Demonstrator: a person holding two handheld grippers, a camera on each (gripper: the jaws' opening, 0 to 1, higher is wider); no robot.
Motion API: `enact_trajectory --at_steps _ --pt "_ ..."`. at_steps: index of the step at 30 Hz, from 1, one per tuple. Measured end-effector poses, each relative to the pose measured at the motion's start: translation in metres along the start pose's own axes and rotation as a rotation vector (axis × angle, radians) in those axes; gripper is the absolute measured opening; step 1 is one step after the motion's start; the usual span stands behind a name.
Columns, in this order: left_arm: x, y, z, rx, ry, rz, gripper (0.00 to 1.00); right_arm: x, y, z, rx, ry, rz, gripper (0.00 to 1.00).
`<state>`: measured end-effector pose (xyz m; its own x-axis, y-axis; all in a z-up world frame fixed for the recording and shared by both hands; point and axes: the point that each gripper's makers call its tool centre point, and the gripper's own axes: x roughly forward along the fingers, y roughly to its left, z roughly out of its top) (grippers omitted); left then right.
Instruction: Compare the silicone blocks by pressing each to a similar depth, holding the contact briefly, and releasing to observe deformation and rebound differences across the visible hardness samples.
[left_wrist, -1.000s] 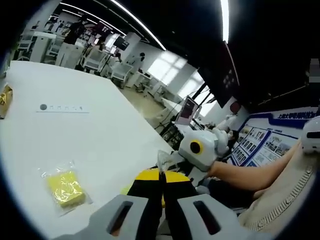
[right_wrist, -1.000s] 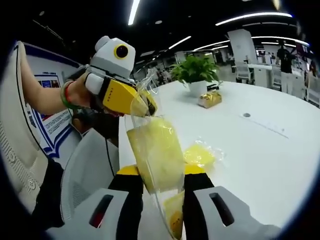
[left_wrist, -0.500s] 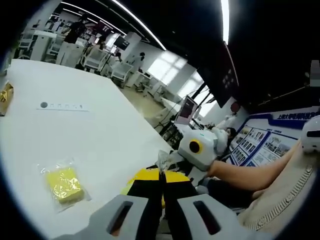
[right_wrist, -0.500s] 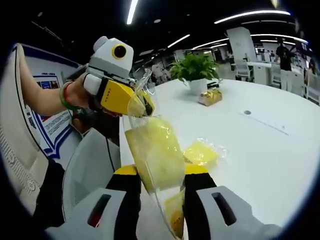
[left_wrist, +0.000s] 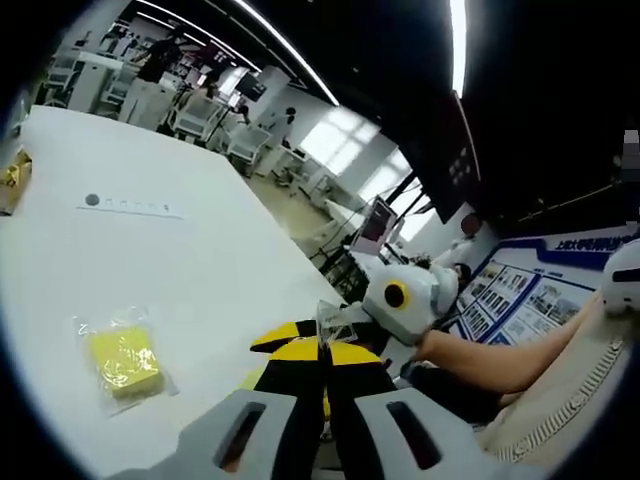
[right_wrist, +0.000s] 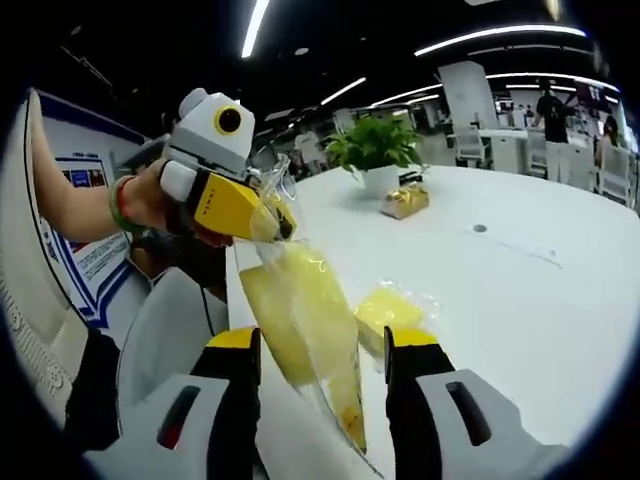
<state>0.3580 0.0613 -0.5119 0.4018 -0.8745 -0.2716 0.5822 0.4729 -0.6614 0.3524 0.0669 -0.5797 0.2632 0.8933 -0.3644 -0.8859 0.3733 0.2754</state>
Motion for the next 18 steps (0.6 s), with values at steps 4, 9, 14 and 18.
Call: enact_trajectory --at_steps 4,9,14,18 --pt "0.001 0.002 -0.003 -0.011 -0.002 0.003 0.0 -0.014 -0.004 0.002 0.008 -0.04 -0.051 0.57" --pt "0.004 0.006 -0.006 -0.027 -0.01 0.009 0.0 -0.04 -0.013 -0.002 0.041 -0.088 -0.121 0.66" --pt "0.01 0.012 -0.008 -0.039 -0.016 0.031 0.0 -0.067 -0.021 -0.008 0.039 -0.136 -0.195 0.72" --pt "0.016 0.017 -0.01 -0.048 -0.016 0.04 0.0 -0.089 -0.023 -0.02 0.053 -0.138 -0.236 0.81"
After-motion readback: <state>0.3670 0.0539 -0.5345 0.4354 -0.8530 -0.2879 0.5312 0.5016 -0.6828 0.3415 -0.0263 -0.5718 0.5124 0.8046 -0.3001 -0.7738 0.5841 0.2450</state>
